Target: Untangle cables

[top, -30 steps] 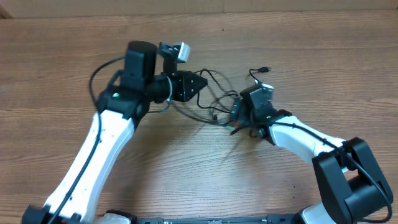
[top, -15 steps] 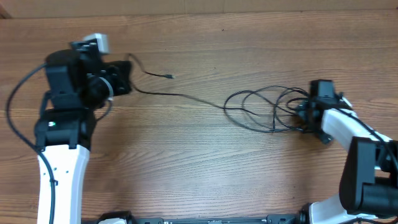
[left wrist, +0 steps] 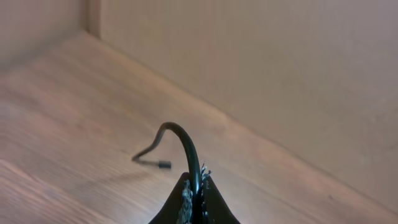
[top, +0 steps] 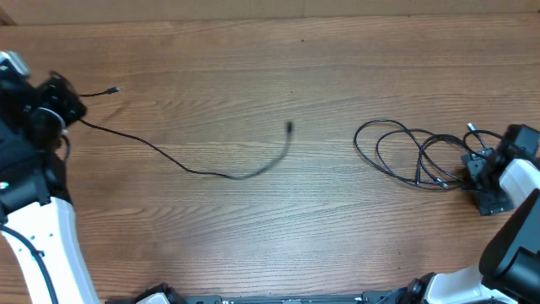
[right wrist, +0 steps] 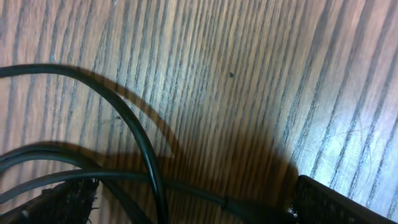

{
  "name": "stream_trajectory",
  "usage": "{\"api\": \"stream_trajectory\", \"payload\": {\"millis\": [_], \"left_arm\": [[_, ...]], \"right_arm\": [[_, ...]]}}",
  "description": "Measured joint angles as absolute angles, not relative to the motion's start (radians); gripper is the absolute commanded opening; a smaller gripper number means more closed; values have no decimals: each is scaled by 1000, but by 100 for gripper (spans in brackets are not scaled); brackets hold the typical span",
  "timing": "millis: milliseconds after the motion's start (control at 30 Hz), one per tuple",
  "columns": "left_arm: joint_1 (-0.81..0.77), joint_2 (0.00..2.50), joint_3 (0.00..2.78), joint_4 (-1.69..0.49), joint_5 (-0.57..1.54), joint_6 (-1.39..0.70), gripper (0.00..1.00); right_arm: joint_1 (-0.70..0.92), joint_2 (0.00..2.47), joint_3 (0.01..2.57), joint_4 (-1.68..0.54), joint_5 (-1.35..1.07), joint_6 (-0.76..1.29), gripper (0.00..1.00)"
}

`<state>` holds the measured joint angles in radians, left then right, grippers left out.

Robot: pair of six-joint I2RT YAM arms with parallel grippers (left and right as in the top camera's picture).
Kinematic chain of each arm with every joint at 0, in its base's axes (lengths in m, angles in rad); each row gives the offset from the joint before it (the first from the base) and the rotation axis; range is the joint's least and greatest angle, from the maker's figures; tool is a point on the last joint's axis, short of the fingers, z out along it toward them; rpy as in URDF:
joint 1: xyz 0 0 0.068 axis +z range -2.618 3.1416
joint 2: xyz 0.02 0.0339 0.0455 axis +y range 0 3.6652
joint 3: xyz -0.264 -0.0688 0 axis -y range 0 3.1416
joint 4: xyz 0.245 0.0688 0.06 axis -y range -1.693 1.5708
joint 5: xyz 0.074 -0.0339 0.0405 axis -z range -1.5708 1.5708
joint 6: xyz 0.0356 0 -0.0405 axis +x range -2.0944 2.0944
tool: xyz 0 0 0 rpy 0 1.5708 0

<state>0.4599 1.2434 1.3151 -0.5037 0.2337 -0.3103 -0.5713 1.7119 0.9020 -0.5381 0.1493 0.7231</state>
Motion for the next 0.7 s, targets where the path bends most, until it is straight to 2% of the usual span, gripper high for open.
{"api": "stream_trajectory", "payload": {"millis": [233, 500, 633, 700], "left_arm": [[459, 1401, 1689, -601, 102, -249, 4], [459, 1779, 2239, -667, -201, -170, 9], [459, 1955, 2473, -703, -332, -145, 8], [459, 2020, 2527, -747, -381, -138, 4]], "right_arm": [[-571, 1699, 909, -548, 5, 699, 100], [-516, 1693, 918, -611, -139, 694, 100], [-480, 1692, 922, -670, -170, 695, 100], [-452, 1691, 922, -692, -178, 695, 100]]}}
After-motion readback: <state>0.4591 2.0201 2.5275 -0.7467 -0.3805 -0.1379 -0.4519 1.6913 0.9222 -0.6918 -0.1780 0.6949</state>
